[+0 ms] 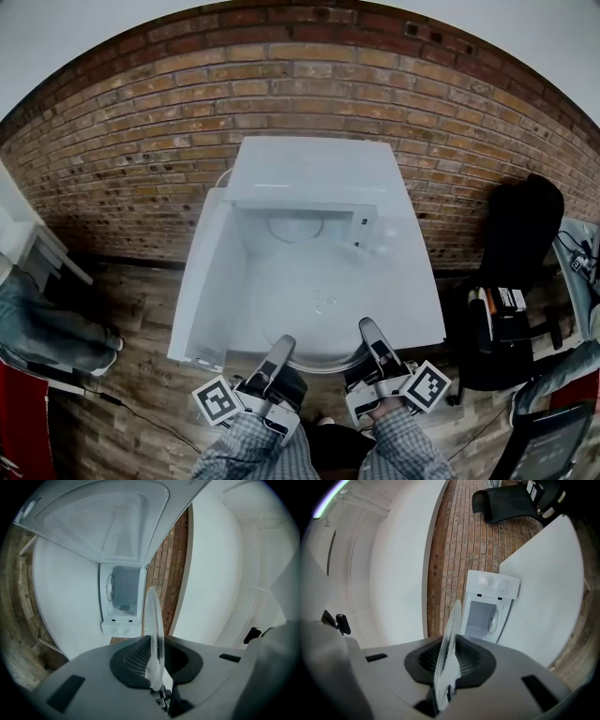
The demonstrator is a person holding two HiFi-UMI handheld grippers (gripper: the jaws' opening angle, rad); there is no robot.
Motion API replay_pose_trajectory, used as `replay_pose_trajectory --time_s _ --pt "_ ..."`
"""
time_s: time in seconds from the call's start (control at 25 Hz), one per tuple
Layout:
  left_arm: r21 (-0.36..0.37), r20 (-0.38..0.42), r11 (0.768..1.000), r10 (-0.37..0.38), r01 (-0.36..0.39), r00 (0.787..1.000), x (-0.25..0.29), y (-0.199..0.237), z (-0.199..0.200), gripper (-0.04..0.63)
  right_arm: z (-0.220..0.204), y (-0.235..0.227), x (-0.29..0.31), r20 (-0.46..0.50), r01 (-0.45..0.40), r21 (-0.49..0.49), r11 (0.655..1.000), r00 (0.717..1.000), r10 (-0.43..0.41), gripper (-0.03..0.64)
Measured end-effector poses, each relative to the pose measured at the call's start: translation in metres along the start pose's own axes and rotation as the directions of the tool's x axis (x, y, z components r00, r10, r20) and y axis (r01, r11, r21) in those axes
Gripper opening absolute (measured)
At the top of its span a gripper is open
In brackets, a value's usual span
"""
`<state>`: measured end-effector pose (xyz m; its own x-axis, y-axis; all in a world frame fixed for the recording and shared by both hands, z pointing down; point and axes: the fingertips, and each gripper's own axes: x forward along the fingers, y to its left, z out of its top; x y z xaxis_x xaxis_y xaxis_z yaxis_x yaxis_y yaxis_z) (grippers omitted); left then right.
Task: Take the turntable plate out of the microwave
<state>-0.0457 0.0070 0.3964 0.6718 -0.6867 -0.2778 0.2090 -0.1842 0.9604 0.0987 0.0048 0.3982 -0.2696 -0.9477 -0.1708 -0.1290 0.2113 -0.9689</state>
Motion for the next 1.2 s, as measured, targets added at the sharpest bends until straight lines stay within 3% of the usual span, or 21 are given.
replay_pose_trajectory --time_s 1.2 --pt "-0.005 0.033 1.000 0.013 -0.013 0.999 0.009 0.012 0.011 0.044 0.004 -0.016 0.015 -0.021 0.017 0.037 0.999 1.000 -0.016 0.044"
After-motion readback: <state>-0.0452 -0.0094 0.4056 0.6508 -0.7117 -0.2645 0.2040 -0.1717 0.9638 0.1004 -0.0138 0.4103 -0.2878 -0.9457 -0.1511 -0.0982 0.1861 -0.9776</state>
